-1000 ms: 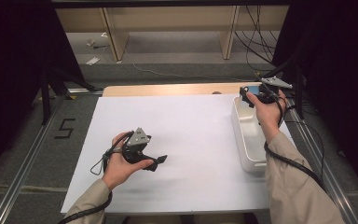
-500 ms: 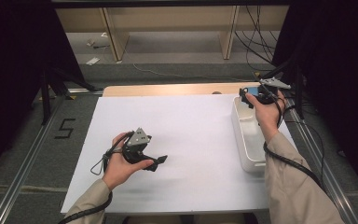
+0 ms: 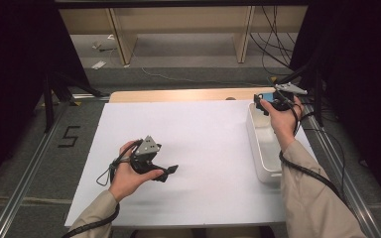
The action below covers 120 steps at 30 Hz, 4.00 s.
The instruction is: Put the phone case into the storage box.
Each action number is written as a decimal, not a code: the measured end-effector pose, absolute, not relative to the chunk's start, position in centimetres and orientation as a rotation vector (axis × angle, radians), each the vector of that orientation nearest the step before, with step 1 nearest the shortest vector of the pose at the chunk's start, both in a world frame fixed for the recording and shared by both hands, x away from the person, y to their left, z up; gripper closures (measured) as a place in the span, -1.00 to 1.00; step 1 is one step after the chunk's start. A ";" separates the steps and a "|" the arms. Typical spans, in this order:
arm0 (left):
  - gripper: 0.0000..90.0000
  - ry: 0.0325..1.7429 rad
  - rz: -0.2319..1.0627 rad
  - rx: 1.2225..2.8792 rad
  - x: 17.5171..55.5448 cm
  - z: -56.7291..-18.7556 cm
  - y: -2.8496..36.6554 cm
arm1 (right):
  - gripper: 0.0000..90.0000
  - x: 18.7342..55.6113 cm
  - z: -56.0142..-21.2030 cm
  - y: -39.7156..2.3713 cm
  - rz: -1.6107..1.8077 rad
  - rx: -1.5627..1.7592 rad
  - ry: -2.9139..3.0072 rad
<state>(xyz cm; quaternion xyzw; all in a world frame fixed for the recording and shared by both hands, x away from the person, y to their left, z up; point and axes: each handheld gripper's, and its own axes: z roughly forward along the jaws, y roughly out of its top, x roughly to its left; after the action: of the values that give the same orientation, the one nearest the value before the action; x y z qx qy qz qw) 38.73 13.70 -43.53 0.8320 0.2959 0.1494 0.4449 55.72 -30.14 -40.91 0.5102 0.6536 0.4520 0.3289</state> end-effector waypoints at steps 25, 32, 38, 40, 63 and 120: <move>-0.89 0.729 0.370 2.066 38.7 -43.6 13.6 | -0.60 56.3 -41.5 -30.0 1.157 1.345 1.723; -0.89 0.729 0.367 2.065 38.7 -43.6 13.6 | -0.60 56.4 -41.6 -29.7 1.146 1.328 1.729; -0.90 0.729 0.369 2.065 38.7 -43.6 13.6 | -0.60 56.6 -41.8 -29.6 1.140 1.319 1.721; -0.89 0.729 0.369 2.066 38.7 -43.6 13.7 | -0.61 56.7 -41.8 -29.5 1.142 1.310 1.724; -0.90 0.729 0.365 2.065 38.7 -43.6 13.6 | -0.97 57.0 -42.0 -29.4 1.137 1.299 1.748; -0.90 0.735 0.371 2.061 38.7 -43.5 13.5 | -0.94 52.4 -38.2 -29.6 1.264 1.234 1.734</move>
<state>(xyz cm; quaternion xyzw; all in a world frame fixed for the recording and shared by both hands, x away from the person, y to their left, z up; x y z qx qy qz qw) 38.71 13.46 -43.52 0.8316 0.2967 0.1498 0.4450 52.35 -29.58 -38.25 0.4712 0.6619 0.4826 0.3271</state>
